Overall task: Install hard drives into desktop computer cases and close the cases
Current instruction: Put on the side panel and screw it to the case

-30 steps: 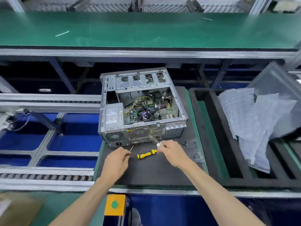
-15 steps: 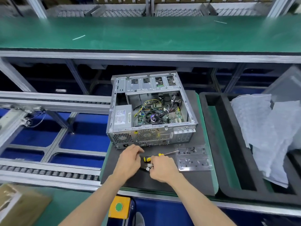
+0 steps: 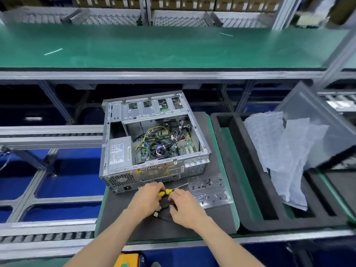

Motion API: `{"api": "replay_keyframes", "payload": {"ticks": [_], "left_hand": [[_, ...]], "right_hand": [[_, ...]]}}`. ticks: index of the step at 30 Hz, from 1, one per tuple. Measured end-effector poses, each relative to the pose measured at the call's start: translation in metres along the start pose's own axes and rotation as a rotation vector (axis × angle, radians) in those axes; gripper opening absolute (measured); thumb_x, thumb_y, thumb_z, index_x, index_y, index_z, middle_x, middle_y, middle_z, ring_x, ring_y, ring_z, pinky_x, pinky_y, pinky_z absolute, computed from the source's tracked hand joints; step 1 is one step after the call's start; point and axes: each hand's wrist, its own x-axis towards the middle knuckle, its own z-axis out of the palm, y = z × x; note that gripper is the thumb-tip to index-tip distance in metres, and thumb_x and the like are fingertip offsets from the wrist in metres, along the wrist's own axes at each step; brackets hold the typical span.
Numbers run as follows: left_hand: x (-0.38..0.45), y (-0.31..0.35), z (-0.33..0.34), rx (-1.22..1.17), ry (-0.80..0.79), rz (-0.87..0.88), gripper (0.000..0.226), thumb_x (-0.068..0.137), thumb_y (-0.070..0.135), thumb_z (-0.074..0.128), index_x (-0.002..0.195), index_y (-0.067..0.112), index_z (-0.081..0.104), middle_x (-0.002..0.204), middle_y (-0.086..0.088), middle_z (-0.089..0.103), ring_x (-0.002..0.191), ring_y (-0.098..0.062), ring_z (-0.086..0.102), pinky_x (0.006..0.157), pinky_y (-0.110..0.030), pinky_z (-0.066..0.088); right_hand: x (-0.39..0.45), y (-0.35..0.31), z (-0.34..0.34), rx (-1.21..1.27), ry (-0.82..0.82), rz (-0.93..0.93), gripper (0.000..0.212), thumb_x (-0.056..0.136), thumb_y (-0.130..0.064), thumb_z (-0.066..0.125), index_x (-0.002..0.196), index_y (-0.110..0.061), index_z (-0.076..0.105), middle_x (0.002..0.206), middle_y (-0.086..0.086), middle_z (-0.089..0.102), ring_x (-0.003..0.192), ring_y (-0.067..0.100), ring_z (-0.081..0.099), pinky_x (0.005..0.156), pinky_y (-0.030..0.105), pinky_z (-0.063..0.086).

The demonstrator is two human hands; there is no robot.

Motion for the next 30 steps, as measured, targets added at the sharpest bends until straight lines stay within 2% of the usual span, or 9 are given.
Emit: {"api": "replay_keyframes", "payload": {"ticks": [3,6,10,13,16,21,24,27,30], "left_hand": [[-0.006,-0.006,-0.002,0.123,-0.001,-0.039,0.029,0.091,0.016,0.054,0.118,0.026,0.055,0.115,0.001,0.061,0.105,-0.028,0.061,0.082,-0.042,0.053],[-0.007,-0.002,-0.003,0.156,0.048,0.011,0.031,0.092,0.012,0.050,0.120,0.023,0.055,0.116,0.002,0.057,0.102,-0.028,0.062,0.076,-0.042,0.054],[0.005,0.026,-0.010,-0.067,0.160,0.200,0.026,0.099,0.015,0.051,0.122,0.019,0.062,0.118,0.001,0.059,0.099,-0.029,0.065,0.082,-0.043,0.053],[0.019,0.057,-0.016,-0.146,0.191,0.338,0.025,0.098,0.013,0.052,0.121,0.015,0.063,0.116,-0.002,0.061,0.099,-0.029,0.064,0.088,-0.042,0.051],[0.034,0.097,-0.017,-0.178,0.145,0.458,0.027,0.100,0.014,0.050,0.125,0.015,0.059,0.122,-0.003,0.058,0.105,-0.026,0.062,0.093,-0.038,0.048],[0.064,0.169,-0.014,-0.198,0.098,0.606,0.038,0.098,0.011,0.050,0.136,0.014,0.053,0.137,-0.001,0.051,0.120,-0.021,0.056,0.107,-0.032,0.041],[0.095,0.213,-0.017,-0.218,0.081,0.576,0.045,0.099,0.016,0.051,0.144,0.014,0.046,0.146,-0.001,0.044,0.131,-0.018,0.047,0.112,-0.027,0.032],[0.130,0.252,-0.020,-0.240,0.006,0.478,0.048,0.099,0.019,0.053,0.146,0.015,0.042,0.149,-0.004,0.040,0.131,-0.022,0.046,0.109,-0.030,0.034],[0.164,0.286,-0.016,-0.278,-0.085,0.391,0.050,0.100,0.021,0.053,0.148,0.018,0.040,0.150,-0.005,0.040,0.133,-0.023,0.044,0.103,-0.028,0.034]], "right_hand": [[0.003,0.008,-0.006,-0.001,0.066,0.016,0.025,0.094,-0.025,0.048,0.112,-0.015,0.062,0.114,0.002,0.056,0.108,0.022,0.050,0.101,0.036,0.040],[0.008,0.015,-0.014,-0.004,0.120,0.062,0.024,0.093,-0.021,0.048,0.110,-0.013,0.063,0.112,0.004,0.055,0.108,0.022,0.049,0.099,0.035,0.039],[0.011,0.024,-0.031,0.013,0.169,0.129,0.021,0.091,-0.019,0.052,0.106,-0.012,0.066,0.107,0.005,0.057,0.104,0.025,0.052,0.094,0.038,0.043],[0.007,0.038,-0.049,0.054,0.221,0.258,0.019,0.092,-0.019,0.053,0.105,-0.014,0.067,0.105,0.004,0.058,0.100,0.026,0.055,0.085,0.041,0.046],[-0.007,0.061,-0.071,0.108,0.274,0.403,0.016,0.093,-0.018,0.053,0.103,-0.017,0.065,0.105,0.000,0.056,0.093,0.027,0.058,0.080,0.039,0.047],[-0.037,0.118,-0.108,0.167,0.447,0.628,0.021,0.093,-0.013,0.057,0.113,-0.013,0.064,0.118,0.000,0.051,0.094,0.024,0.058,0.086,0.037,0.048],[-0.052,0.161,-0.131,0.178,0.553,0.790,0.033,0.090,-0.010,0.059,0.123,-0.009,0.057,0.130,0.005,0.046,0.104,0.026,0.055,0.094,0.040,0.045],[-0.063,0.204,-0.154,0.241,0.653,0.944,0.046,0.086,-0.006,0.060,0.131,-0.005,0.049,0.138,0.012,0.038,0.117,0.032,0.047,0.097,0.044,0.043],[-0.074,0.246,-0.173,0.266,0.682,1.122,0.057,0.085,-0.012,0.062,0.138,-0.007,0.040,0.142,0.015,0.032,0.123,0.037,0.040,0.098,0.050,0.042]]}}
